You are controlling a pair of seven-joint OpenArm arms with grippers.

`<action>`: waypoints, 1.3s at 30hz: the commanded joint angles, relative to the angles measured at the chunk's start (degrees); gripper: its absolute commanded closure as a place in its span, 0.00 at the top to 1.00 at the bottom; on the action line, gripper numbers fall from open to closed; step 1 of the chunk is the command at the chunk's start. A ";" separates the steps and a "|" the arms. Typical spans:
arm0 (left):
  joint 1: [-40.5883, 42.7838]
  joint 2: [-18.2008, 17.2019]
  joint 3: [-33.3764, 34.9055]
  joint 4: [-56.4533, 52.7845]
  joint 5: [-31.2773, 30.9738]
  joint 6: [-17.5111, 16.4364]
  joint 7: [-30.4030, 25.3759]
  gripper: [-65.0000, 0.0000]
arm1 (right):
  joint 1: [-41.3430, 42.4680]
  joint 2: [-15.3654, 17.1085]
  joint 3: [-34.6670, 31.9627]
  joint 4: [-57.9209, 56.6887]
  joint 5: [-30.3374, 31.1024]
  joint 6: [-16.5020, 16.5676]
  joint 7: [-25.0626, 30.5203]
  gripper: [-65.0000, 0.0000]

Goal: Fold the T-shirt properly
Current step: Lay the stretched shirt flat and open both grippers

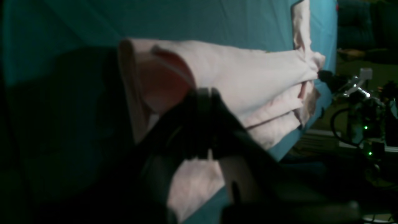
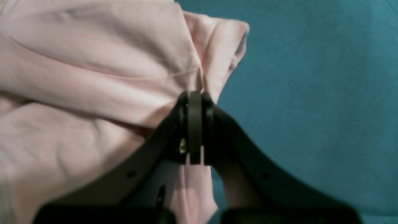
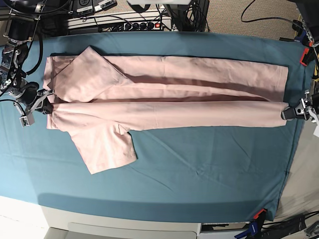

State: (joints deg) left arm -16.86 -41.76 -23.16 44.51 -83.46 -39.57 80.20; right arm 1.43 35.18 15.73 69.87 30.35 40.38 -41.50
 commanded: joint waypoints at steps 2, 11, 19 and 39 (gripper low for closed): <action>-1.22 -2.62 -0.33 0.92 -1.54 -0.43 -0.52 0.00 | 0.96 2.38 0.57 0.96 -0.39 -0.38 1.36 0.00; -1.20 -2.86 -0.33 0.92 -1.54 -0.43 -0.55 0.00 | 0.92 2.58 0.57 0.96 3.74 -0.38 -3.19 0.00; -1.11 -2.86 -0.33 0.92 -1.54 -0.43 -0.48 0.00 | 0.92 2.58 0.57 0.96 4.39 -0.38 -6.34 0.00; -0.24 -2.84 -0.33 0.85 -1.54 -0.43 -1.14 0.00 | -4.00 2.43 0.57 0.96 8.48 -0.38 -9.51 0.00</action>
State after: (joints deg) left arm -16.23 -42.57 -23.16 44.51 -83.64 -39.70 79.70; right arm -2.70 36.16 15.86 70.24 39.33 40.14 -50.09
